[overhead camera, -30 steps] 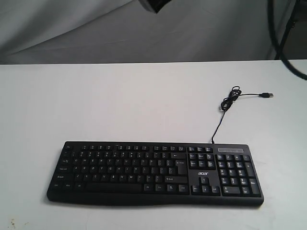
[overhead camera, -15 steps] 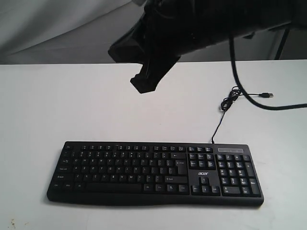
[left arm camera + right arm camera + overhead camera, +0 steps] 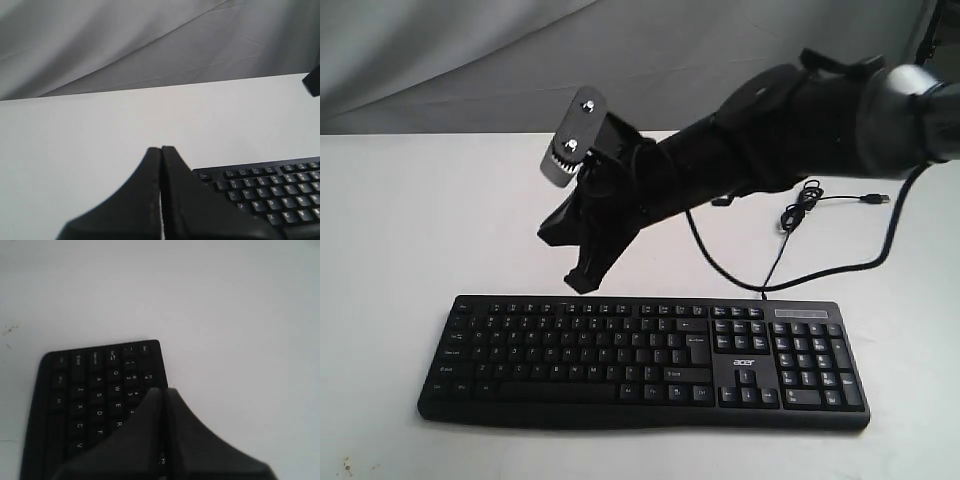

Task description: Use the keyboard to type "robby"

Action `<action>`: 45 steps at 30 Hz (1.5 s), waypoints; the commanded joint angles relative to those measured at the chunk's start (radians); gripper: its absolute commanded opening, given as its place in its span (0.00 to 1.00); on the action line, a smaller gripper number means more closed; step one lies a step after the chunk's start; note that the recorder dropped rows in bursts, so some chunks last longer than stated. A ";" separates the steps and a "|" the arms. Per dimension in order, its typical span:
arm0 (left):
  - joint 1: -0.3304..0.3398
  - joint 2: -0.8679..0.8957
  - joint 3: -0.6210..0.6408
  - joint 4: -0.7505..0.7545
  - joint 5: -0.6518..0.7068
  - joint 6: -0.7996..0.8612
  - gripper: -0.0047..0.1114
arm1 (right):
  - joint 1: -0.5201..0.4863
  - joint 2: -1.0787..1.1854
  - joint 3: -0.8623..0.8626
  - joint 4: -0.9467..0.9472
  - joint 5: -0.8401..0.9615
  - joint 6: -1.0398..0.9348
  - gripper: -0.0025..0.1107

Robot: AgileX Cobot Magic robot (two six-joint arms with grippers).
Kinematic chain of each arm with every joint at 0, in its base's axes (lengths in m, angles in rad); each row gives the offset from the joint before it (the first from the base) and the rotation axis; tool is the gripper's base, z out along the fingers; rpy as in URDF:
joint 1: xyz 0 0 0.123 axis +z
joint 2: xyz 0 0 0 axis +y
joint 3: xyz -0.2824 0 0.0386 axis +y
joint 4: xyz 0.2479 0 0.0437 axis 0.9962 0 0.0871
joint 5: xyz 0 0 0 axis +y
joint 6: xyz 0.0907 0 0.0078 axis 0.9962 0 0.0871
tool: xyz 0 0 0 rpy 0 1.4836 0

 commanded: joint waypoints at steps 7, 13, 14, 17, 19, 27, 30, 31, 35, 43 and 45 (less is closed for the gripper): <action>-0.006 -0.003 0.004 0.005 -0.005 -0.003 0.04 | 0.085 0.181 -0.160 -0.172 -0.041 0.150 0.02; -0.006 -0.003 0.004 0.005 -0.005 -0.003 0.04 | 0.095 0.221 -0.188 -0.207 -0.023 0.201 0.02; -0.006 -0.003 0.004 0.005 -0.005 -0.003 0.04 | 0.095 0.222 -0.188 -0.207 -0.010 0.201 0.02; -0.006 -0.003 0.004 0.005 -0.005 -0.003 0.04 | 0.095 0.232 -0.188 -0.207 -0.003 0.225 0.02; -0.006 -0.003 0.004 0.005 -0.005 -0.003 0.04 | 0.105 0.240 -0.188 -0.216 -0.015 0.238 0.02; -0.006 -0.003 0.004 0.005 -0.005 -0.003 0.04 | 0.174 0.252 -0.171 -0.388 -0.114 0.381 0.02; -0.006 -0.003 0.004 0.005 -0.005 -0.003 0.04 | 0.174 0.248 -0.113 -0.385 -0.200 0.378 0.02; -0.006 -0.003 0.004 0.005 -0.005 -0.003 0.04 | 0.174 0.248 -0.108 -0.382 -0.213 0.376 0.02; -0.006 -0.003 0.004 0.005 -0.005 -0.003 0.04 | 0.174 0.248 -0.109 -0.341 -0.199 0.348 0.02; -0.006 -0.003 0.004 0.005 -0.005 -0.003 0.04 | 0.174 0.248 -0.109 -0.312 -0.140 0.330 0.02; -0.006 -0.003 0.004 0.005 -0.005 -0.003 0.04 | 0.174 0.248 -0.109 -0.312 -0.147 0.326 0.02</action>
